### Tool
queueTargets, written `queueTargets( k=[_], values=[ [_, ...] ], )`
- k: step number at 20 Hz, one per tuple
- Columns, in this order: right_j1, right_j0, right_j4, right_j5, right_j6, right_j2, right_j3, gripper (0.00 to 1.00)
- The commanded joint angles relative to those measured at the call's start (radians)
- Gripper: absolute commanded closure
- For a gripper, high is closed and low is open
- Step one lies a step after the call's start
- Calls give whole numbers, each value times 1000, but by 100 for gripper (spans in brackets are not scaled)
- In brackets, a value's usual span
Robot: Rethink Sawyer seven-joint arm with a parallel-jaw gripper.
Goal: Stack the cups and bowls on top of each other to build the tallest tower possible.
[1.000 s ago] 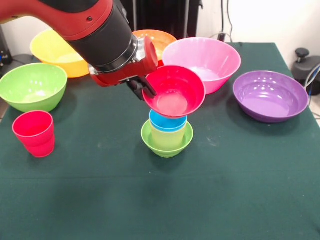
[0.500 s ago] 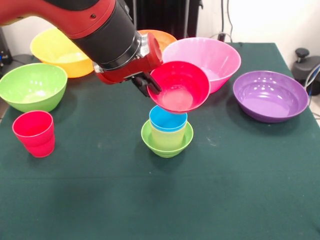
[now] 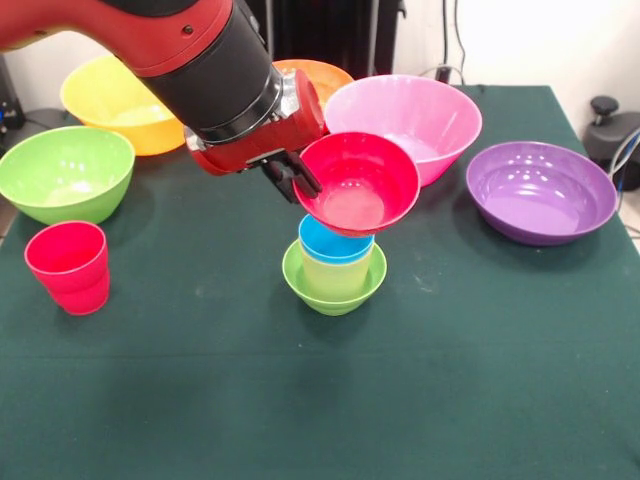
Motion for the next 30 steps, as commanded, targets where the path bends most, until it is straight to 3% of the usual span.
queueTargets(
  k=[1, 30],
  values=[
    [59, 3, -91, -63, -336, 36, 43, 100],
    [71, -26, -177, -99, -335, 69, 44, 100]
  ],
)
